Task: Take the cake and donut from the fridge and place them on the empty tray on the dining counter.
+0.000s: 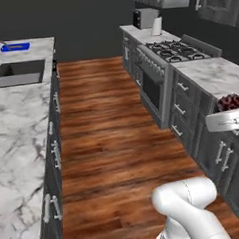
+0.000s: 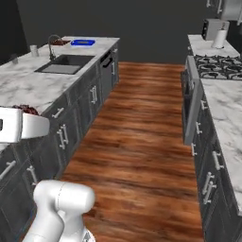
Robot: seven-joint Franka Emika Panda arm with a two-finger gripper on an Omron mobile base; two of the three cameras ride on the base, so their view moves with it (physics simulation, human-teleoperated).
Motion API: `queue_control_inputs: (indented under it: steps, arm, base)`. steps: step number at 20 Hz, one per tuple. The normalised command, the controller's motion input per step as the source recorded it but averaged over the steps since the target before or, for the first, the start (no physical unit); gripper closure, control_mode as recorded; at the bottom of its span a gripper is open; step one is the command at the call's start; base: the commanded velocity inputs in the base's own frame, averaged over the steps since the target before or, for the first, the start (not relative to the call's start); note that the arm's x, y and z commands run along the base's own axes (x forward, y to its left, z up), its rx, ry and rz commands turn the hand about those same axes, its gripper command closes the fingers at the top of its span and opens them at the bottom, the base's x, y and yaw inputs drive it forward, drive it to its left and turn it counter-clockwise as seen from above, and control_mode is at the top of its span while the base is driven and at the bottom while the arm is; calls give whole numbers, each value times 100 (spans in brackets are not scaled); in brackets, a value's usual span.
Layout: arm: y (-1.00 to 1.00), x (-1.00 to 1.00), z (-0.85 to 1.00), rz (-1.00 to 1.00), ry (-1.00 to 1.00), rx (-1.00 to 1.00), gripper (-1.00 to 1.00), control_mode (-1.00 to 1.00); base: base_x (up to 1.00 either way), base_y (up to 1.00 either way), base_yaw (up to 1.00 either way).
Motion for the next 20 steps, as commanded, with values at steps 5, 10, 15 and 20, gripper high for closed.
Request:
queue_control_inputs:
  steps: [5,10,15,20]
  arm:
    - [0,0,0,0,0,0,100,100]
    - [0,0,0,0,0,0,100,100]
    - [0,0,0,0,0,0,100,100]
    - [0,0,0,0,0,0,100,100]
  base:
    - [86,-13,14]
    - [100,-65,1]
    - [100,-4,0]
    - [100,0,0]
